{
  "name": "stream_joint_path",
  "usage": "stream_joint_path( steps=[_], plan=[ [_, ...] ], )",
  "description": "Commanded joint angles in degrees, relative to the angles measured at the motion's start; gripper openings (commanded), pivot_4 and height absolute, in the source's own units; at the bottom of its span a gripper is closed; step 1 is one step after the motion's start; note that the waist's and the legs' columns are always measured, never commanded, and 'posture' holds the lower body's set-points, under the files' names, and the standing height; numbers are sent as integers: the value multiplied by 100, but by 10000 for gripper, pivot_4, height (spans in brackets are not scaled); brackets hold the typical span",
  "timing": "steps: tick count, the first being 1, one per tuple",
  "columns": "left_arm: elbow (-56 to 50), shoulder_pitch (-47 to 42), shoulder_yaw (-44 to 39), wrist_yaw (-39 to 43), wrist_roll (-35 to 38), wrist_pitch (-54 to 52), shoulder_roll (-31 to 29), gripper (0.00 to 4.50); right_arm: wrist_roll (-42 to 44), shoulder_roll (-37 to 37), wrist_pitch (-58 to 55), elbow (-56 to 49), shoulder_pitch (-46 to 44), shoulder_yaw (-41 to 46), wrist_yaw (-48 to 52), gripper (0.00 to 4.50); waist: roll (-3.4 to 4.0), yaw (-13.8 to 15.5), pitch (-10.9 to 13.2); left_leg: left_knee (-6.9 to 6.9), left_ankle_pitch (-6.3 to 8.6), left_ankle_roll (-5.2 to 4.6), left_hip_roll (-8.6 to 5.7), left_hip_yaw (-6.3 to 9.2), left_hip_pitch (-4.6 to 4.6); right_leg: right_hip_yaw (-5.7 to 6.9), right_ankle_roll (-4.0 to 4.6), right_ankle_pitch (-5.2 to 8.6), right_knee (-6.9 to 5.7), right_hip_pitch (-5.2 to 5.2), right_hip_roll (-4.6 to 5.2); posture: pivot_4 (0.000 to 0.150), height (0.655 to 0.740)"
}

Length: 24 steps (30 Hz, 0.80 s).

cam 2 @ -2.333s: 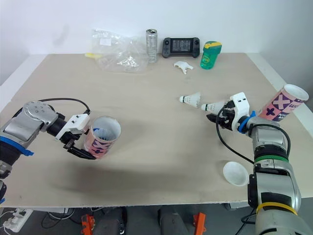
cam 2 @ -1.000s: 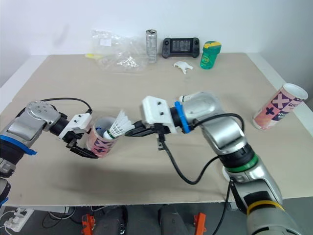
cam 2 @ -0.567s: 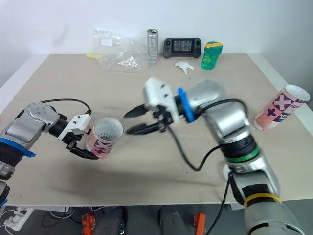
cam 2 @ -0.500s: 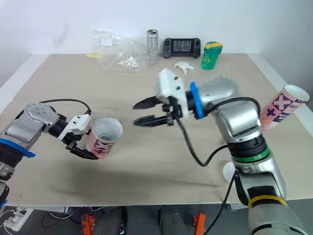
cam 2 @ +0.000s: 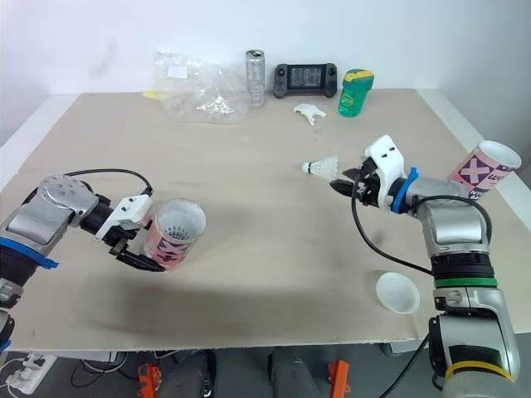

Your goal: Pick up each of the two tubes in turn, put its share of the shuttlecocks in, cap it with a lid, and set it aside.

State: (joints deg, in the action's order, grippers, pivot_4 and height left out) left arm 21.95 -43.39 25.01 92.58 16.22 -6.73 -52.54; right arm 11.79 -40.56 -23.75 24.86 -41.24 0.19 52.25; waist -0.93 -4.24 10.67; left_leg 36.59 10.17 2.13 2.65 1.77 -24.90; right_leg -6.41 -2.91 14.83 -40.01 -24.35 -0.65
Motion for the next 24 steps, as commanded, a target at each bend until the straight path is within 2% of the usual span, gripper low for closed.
stream_joint_path(
  steps=[1,6,10,15,24],
  plan=[
    [-32,10,14,-8,-52,-35,17,32131,-164,155,341,480,-350,-51,-4,21262,0,-6,0,0,0,0,0,0,0,0,-1,-1,0,0,0,1500,7236],
    [-60,64,-58,-8,-86,-63,6,32131,-514,455,989,1901,-979,-204,-60,21262,1,-13,2,2,0,0,-2,-2,-1,-3,-4,-3,1,0,1,1500,7236],
    [-200,160,-106,-8,-39,-137,-75,32131,-656,451,1250,2543,-1323,-151,-30,21262,1,-9,2,-1,0,0,-2,-2,-3,-3,-4,1,1,0,1,1500,7236],
    [-356,281,-218,-8,11,-262,-193,32131,-547,227,1284,2414,-1213,-100,632,21262,2,-12,3,-7,0,0,-1,-1,-2,-3,-3,7,2,-1,1,1500,7236],
    [-328,219,-199,-8,-48,-284,-108,32131,-704,348,1411,2814,-1557,-79,289,21262,3,-25,3,-7,1,-1,-1,-4,9,-5,1,3,0,2,-1,1500,7236]
  ],
)
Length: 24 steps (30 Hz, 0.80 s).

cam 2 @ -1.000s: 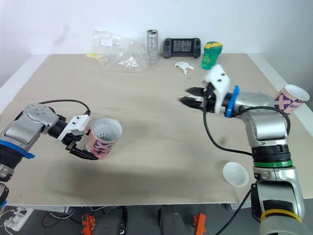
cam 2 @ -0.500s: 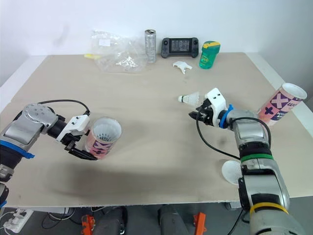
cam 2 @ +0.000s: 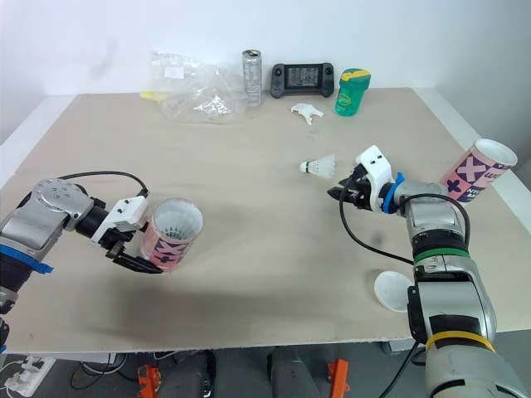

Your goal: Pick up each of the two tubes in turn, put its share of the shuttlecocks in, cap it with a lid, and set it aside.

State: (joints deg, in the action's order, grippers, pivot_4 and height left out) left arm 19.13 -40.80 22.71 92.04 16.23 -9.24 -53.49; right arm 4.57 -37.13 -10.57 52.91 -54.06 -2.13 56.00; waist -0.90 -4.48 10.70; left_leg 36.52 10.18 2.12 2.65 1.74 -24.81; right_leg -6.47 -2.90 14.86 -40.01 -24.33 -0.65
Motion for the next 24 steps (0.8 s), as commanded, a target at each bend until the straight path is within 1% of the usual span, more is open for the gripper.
stream_joint_path(
  steps=[1,13,17,18,20,24],
  plan=[
    [-26,-56,40,46,-54,-22,0,32131,-8,48,122,79,-329,132,-105,21262,0,-1,0,0,0,0,0,0,0,0,0,0,0,0,0,1500,7236],
    [-23,-9,26,46,-83,-6,71,32131,-303,549,545,1069,-1007,58,-423,21262,0,-15,0,0,0,0,-1,1,-3,1,-2,2,1,1,1,1500,7236],
    [-77,58,-17,46,-89,-28,51,32131,-350,633,664,1368,-1155,144,-740,10260,0,-17,0,0,0,0,-1,1,-2,1,-2,1,1,1,1,1500,7236],
    [-81,65,-24,46,-92,-29,50,32131,-356,635,697,1399,-1161,144,-721,5038,0,-16,0,0,0,0,-1,1,-2,1,-2,1,0,1,1,1500,7236],
    [-90,75,-37,46,-97,-33,51,32131,-379,630,751,1436,-1161,136,-698,538,0,-17,0,0,0,0,-1,0,-3,1,-3,2,1,1,2,1500,7236],
    [-104,90,-55,46,-108,-41,77,32131,-412,573,822,1403,-1095,115,-624,538,1,-17,0,-1,0,0,-1,1,-2,0,-3,3,1,1,1,1500,7236]
  ],
)
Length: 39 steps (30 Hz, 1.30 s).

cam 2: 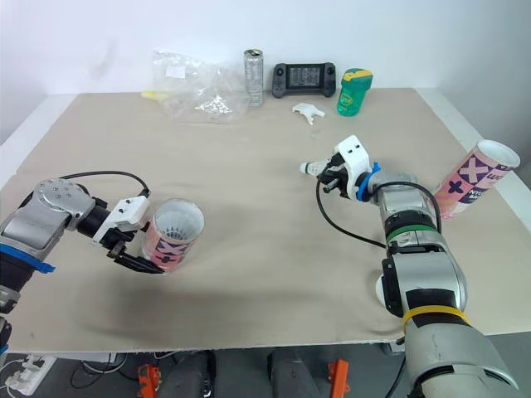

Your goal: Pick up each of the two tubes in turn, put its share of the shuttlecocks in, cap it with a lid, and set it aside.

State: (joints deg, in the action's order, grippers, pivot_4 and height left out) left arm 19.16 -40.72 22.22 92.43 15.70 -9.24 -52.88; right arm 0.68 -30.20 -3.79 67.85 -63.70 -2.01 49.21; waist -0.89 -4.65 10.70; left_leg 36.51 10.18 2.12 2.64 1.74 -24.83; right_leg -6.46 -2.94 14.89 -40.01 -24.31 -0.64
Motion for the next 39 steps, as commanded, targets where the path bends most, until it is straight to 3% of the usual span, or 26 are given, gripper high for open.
stream_joint_path(
  steps=[1,5,12,15,22,31,34,36,37,38,39],
  plan=[
    [-108,83,-7,7,-54,-37,18,32131,-23,-136,149,-129,-110,100,95,538,0,0,0,0,0,0,0,0,0,0,0,0,0,0,0,1500,7236],
    [-88,71,6,7,-53,-19,24,32131,155,-234,289,-932,118,96,754,538,0,3,0,0,0,0,0,0,0,0,0,-1,0,0,0,1500,7236],
    [37,-37,74,7,-64,34,61,32131,1259,-514,-760,-6107,1420,-510,2538,538,11,29,5,-4,0,0,2,9,-1,6,-2,5,-3,0,-3,1500,7236],
    [98,-93,99,7,-62,46,96,32131,1540,-586,-1040,-7320,1370,-734,2794,538,12,32,6,0,0,0,3,12,0,9,0,4,-4,2,-2,1500,7236],
    [137,-135,139,7,-46,27,148,32131,1675,-472,-1099,-7588,759,-1066,3121,538,8,41,4,14,-2,3,2,5,1,9,-1,-7,-2,5,2,1500,7236],
    [100,-109,80,7,-20,-21,128,32131,577,174,-450,-6858,9,-2231,3123,538,8,53,4,9,-2,3,4,7,0,12,3,-3,-3,2,1,1500,7236],
    [104,-112,56,7,-41,-38,151,32131,779,299,-744,-6688,-166,-2228,3365,8719,8,63,4,10,-2,3,3,7,-2,12,2,-3,-4,0,2,1500,7236],
    [93,-102,39,7,-45,-47,156,32131,995,352,-892,-6669,-236,-2130,3522,16816,6,77,3,10,-2,3,3,10,-4,13,2,-2,-4,1,2,1500,7236],
    [77,-88,24,7,-42,-53,156,32131,1093,403,-989,-6634,-299,-2042,3504,16816,6,79,3,9,-2,3,3,10,-5,13,3,-1,-3,1,2,1500,7236],
    [68,-81,14,7,-41,-63,160,32131,1205,437,-1145,-6585,-361,-1949,3497,24817,6,79,3,9,-2,3,3,10,-6,13,3,-1,-2,1,2,1500,7236],
    [62,-79,9,7,-38,-71,165,32131,1317,438,-1241,-6535,-406,-1867,3538,24817,7,79,3,9,-2,3,3,10,-6,13,3,-1,-2,1,2,1500,7236]
  ],
)
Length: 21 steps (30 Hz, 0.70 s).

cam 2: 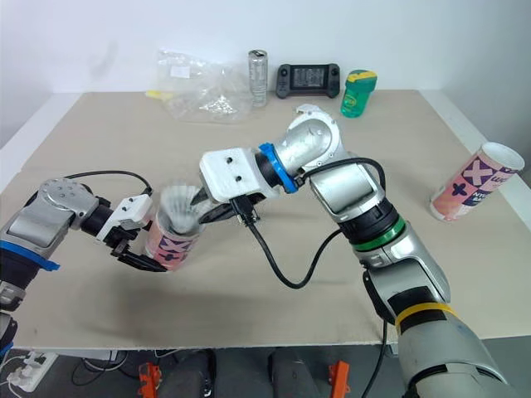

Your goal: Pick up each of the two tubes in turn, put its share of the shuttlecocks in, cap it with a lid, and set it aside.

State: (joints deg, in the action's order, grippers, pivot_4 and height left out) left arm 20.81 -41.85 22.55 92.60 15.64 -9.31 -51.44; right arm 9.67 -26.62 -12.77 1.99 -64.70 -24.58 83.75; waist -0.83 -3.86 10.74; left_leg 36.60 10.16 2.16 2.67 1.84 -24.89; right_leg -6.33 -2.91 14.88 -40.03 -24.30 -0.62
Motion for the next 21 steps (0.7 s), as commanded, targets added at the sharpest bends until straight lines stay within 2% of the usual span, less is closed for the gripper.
stream_joint_path(
  steps=[1,7,10,13,21],
  plan=[
    [-108,37,-29,-10,-32,-69,25,32131,499,65,-365,102,-336,457,130,24817,0,0,0,0,0,0,0,0,0,0,0,0,-1,0,0,1500,7236],
    [-76,23,-55,-10,-64,-88,84,32131,551,203,-262,604,-576,591,73,24817,0,1,0,0,0,0,0,3,2,4,3,-2,-2,-1,-1,1500,7236],
    [-67,11,-74,-10,-71,-104,123,32131,437,270,-137,712,-616,479,137,16226,0,11,0,0,0,0,0,4,2,4,3,-2,-2,0,-1,1500,7236],
    [-70,6,-89,-10,-69,-129,158,32131,214,402,38,861,-676,299,145,1474,1,16,0,1,0,0,-1,3,1,4,1,-2,-1,0,0,1500,7236],
    [-105,43,-166,-10,-37,-214,184,32131,-557,860,769,1405,-868,-450,281,670,1,53,0,1,0,0,-1,3,0,4,1,-2,-1,-1,0,1500,7236]
  ],
)
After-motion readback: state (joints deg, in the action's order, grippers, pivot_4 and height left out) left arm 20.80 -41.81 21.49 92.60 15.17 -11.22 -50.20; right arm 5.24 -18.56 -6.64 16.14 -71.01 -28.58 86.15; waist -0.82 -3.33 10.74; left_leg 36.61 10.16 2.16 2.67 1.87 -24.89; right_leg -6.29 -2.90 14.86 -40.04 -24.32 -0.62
